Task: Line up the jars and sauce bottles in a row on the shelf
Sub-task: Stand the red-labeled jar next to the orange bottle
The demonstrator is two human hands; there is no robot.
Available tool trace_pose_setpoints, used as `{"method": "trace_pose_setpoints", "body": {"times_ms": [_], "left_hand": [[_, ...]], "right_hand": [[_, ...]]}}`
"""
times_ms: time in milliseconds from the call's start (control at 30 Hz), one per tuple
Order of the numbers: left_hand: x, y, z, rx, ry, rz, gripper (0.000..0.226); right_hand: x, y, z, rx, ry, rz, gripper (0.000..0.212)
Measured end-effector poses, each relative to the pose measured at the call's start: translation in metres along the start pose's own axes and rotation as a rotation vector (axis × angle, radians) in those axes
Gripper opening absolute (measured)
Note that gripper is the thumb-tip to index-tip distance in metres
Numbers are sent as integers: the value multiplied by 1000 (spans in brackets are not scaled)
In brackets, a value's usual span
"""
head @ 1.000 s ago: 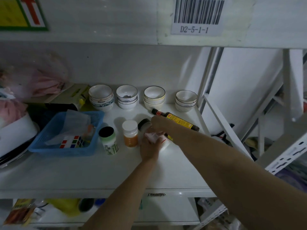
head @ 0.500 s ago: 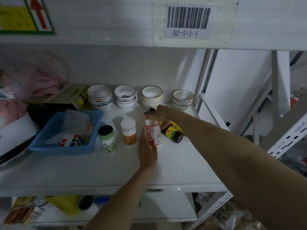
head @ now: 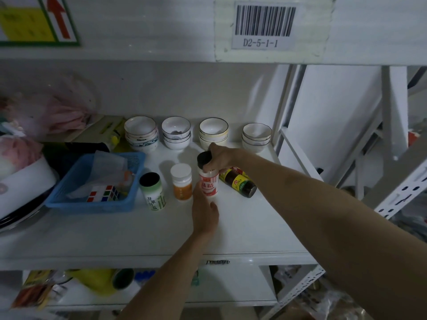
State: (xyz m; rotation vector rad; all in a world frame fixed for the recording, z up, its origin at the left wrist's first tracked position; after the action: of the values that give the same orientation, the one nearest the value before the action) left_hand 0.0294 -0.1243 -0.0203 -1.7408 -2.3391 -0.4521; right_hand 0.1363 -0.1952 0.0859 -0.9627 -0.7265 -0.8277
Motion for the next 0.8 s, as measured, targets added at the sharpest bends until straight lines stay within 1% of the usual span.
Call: {"method": "trace_pose_setpoints", "body": {"times_ms": [167, 333, 433, 467, 533, 567, 633, 700, 733, 767, 800], "left_hand": [[1, -2, 0, 17, -12, 5, 71], [3, -2, 1, 32, -19, 11, 70], [4, -2, 6, 64, 9, -7, 62], [5, -3, 7, 77, 20, -21, 57], [4, -3, 7, 93, 50, -14, 44], [2, -3, 5, 89, 61, 11, 40], [-7, -2, 1, 96, 44, 87, 34], [-19, 1, -4, 173, -23, 162, 35], [-27, 5, -4, 224, -60, 191, 38], [-36, 10, -4, 278, -91, 214, 41], [-43, 14, -5, 320, -123, 230, 44]], "right_hand": [[1, 0, 3, 28, 32, 61, 64], [2, -2, 7, 37, 42, 83, 65], [2, -4, 5, 33, 101, 113, 68], [5, -4, 2, 25, 147, 100, 70], [18, -4, -9, -16, 199, -21, 68], [26, -4, -15, -39, 150, -116, 60], [36, -6, -31, -98, -68, -264, 44], [30, -9, -44, -163, -322, -291, 32], [24, -9, -50, -180, -409, -287, 25], [16, -7, -56, -192, -458, -266, 21], [9, -9, -59, -188, -485, -249, 23]]}}
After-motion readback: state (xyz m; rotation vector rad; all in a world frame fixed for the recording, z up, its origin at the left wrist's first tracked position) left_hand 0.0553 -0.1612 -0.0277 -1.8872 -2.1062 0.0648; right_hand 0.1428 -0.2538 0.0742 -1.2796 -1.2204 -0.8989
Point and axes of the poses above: each hand's wrist, its own y-axis towards the middle knuckle, its own x-axis out of the back of the hand, z = x × y, the point moved 5 cm from there along y, towards the middle knuckle, and after that the axes turned 11 degrees about -y, right-handed, at the moved point
